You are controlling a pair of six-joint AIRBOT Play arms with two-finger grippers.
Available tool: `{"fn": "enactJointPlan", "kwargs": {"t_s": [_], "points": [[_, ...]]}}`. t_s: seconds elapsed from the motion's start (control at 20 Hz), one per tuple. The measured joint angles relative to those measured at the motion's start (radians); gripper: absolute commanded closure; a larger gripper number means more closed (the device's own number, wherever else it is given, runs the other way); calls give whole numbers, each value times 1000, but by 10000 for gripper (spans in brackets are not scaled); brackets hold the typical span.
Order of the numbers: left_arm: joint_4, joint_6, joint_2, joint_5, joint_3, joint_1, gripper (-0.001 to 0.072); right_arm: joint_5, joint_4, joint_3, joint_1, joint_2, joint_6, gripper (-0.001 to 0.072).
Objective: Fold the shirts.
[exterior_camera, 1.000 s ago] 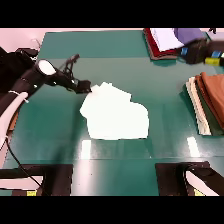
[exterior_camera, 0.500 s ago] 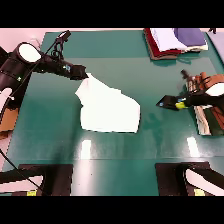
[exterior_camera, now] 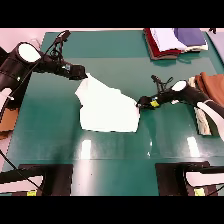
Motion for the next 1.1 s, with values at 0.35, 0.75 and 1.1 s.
{"fn": "enactJointPlan", "kwargs": {"t_s": [0.35,0.75,1.1], "points": [[3,1,15,-6,8,0,688,-27,3,79,34,-25,-31,698],[8,15,290,8,249,0,688,62,-2,320,-107,380,-66,698],[7,18,522,8,424,0,689,163,3,602,-187,638,-47,698]]}}
